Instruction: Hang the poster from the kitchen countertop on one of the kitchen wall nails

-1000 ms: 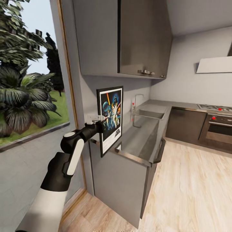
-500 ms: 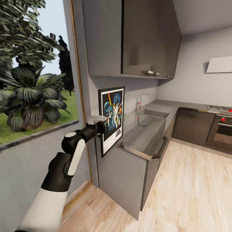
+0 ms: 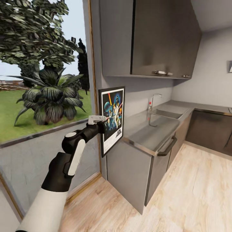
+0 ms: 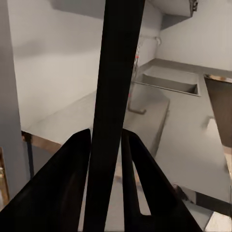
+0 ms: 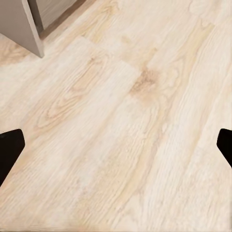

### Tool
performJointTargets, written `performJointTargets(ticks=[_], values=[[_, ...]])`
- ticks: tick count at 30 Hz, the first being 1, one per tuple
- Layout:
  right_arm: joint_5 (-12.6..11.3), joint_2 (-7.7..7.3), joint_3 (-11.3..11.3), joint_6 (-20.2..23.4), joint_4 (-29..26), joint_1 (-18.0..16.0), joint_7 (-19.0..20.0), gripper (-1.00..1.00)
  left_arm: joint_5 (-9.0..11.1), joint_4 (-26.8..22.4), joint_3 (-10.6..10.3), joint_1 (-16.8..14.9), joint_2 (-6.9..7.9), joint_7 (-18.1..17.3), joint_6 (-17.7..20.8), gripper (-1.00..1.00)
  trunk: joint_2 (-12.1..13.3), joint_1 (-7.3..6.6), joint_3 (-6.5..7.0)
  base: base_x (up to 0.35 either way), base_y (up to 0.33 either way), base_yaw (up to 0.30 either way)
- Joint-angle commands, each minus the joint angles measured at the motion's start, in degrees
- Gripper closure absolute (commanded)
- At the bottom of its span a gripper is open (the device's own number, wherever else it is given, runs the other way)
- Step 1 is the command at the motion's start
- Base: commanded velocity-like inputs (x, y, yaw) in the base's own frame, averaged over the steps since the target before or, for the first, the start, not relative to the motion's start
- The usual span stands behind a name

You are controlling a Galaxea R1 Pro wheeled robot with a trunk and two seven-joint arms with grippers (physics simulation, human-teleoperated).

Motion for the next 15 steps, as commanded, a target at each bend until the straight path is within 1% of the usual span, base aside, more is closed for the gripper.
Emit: performJointTargets(ticks=[1,4,5,7,8,12,13,14,15], values=[[0.09,0.01,-0.05,-0.07,-0.07,0.03,-0.05,-1.00,-0.01,-0.02,0.03,-0.05,-0.08,-0.12,0.29,1.00,-0.04,-0.03,-0.05,-0.268,-0.208,0.290],[0.10,0.01,-0.05,-0.07,-0.07,0.03,-0.08,-1.00,0.03,-0.02,0.04,-0.05,-0.16,-0.99,0.29,1.00,-0.04,-0.03,-0.05,-0.268,-0.208,0.290],[0.10,-0.01,-0.05,-0.07,-0.07,0.03,-0.09,-1.00,0.16,-0.02,0.06,-0.05,-0.17,-1.90,0.29,1.00,-0.04,-0.03,-0.05,-0.269,-0.208,0.290],[0.09,-0.01,-0.05,-0.07,-0.07,0.03,-0.09,-1.00,0.66,-0.02,0.11,-0.05,-0.16,-3.20,0.29,1.00,-0.04,-0.03,-0.05,-0.269,-0.208,0.290],[0.10,0.00,-0.05,-0.07,-0.07,0.03,-0.09,-1.00,1.23,-0.02,0.13,-0.05,-0.14,-3.76,0.31,1.00,-0.04,-0.03,-0.05,-0.263,-0.211,0.290],[0.06,-0.06,-0.05,-0.07,-0.07,0.03,-0.09,-1.00,5.10,-0.01,0.63,-0.05,0.00,-5.73,1.86,1.00,-0.04,-0.03,-0.05,-0.131,-0.111,0.285],[0.06,-0.06,-0.05,-0.04,-0.07,0.03,-0.06,-1.00,7.31,0.02,0.87,-0.05,0.10,-7.39,3.05,1.00,-0.04,-0.03,-0.05,-0.054,-0.045,0.188],[0.08,-0.09,-0.02,-0.02,-0.10,0.03,0.02,-1.00,9.32,0.04,1.03,-0.05,0.23,-9.87,4.03,1.00,-0.04,-0.03,-0.05,-0.034,-0.029,0.121],[0.10,-0.10,-0.01,-0.01,-0.13,0.03,0.09,-1.00,10.07,0.04,1.09,-0.05,0.39,-11.35,4.39,1.00,-0.04,-0.03,-0.05,-0.028,-0.023,0.096]])
